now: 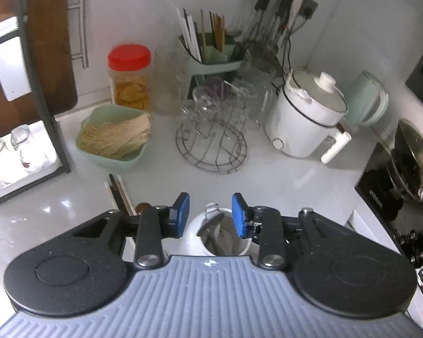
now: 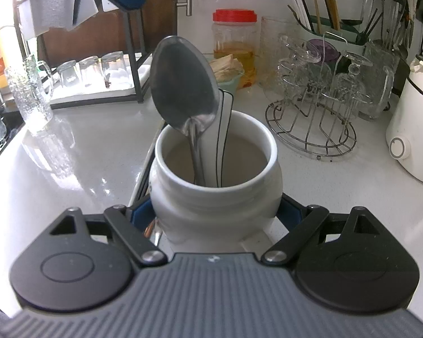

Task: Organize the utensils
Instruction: 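Move the left tool toward the copper spoon beside the chopsticks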

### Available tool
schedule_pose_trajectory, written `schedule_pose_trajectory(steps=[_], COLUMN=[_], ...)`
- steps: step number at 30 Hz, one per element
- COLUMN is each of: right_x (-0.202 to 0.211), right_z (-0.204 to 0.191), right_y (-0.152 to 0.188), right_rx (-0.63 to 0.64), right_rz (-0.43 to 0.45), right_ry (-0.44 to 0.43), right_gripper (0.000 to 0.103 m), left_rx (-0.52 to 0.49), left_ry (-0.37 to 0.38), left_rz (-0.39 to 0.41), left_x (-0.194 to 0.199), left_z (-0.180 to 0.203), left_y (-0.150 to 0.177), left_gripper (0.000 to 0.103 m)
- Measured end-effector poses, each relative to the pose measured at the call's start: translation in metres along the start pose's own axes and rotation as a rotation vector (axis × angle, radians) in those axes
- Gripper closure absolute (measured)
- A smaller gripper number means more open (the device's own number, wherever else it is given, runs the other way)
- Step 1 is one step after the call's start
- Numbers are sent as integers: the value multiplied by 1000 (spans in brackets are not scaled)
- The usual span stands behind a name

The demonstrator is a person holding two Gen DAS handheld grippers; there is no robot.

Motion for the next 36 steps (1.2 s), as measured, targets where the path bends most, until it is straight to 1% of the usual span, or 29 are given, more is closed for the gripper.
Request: schedule_pose_trajectory(steps=[4, 8, 13, 17, 20, 23, 30, 34, 36], right_x=[2, 4, 6, 7, 9, 9, 13, 17, 19], right_z=[2, 4, 6, 8, 9, 10, 15, 19, 22], right_y=[1, 3, 4, 6, 6, 7, 10, 14, 15], right_rx=[-3, -16, -23, -31, -31, -32, -44, -38, -39], right_rz=[-2, -3, -11, -18, -22, -26, -23, -9, -7], right_ry=[2, 15, 29, 39, 41, 42, 50, 54, 56], right_gripper=[12, 12, 12, 12, 12, 12, 12, 12, 12], left_rx=[39, 105, 183, 219, 235, 249, 254, 267, 260], left_ry=[-19, -36, -52, -83, -93, -85, -97, -90, -60], left_rz=[38, 60, 55, 55, 41, 24, -32, -44, -42], left_x=[8, 11, 6, 2, -6, -16, -53, -69, -77], left_z=[-12, -28, -47, -59, -66, -72, -80, -83, -80], left_y=[7, 21, 43, 62, 73, 83, 106, 116, 120], left_gripper=[65, 65, 65, 65, 65, 65, 67, 67, 75])
Point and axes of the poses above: each gripper's, at about its wrist camera, not at the fingertips, and x roughly against the way its jaws point, z to its right, y to its underside, the point moved 6 cm from there along -x, roughly the way its jaws point, and after that the axes turned 4 degrees about -x, right-handed, at the moved point
